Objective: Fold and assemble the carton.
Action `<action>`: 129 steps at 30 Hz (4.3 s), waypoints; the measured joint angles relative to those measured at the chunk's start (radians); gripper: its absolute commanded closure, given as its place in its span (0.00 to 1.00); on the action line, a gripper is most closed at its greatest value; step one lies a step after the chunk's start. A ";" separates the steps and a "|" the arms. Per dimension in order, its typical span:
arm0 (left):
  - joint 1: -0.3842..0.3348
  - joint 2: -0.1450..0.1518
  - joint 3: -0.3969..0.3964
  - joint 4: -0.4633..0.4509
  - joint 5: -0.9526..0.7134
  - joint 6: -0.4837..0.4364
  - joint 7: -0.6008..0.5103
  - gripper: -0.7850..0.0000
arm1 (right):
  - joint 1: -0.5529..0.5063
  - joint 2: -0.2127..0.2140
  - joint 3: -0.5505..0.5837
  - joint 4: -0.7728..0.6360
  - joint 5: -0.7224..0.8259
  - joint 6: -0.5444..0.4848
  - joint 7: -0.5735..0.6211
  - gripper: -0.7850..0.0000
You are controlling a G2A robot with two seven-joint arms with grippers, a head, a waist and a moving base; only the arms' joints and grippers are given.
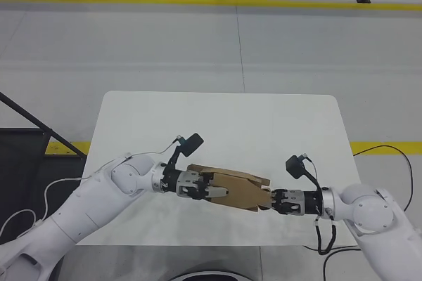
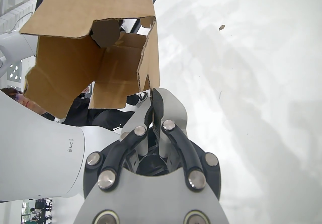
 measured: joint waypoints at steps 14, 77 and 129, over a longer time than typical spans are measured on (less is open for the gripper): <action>-0.002 -0.002 0.014 0.005 0.005 0.000 0.000 1.00 | -0.002 0.003 0.002 -0.011 0.010 0.010 0.003 1.00; 0.067 -0.009 -0.055 -0.028 0.073 0.036 0.052 1.00 | -0.026 0.015 0.025 -0.035 -0.001 0.016 -0.016 0.85; 0.105 -0.045 -0.110 -0.026 0.061 0.047 -0.047 1.00 | -0.011 0.011 0.020 -0.043 0.034 0.049 -0.049 1.00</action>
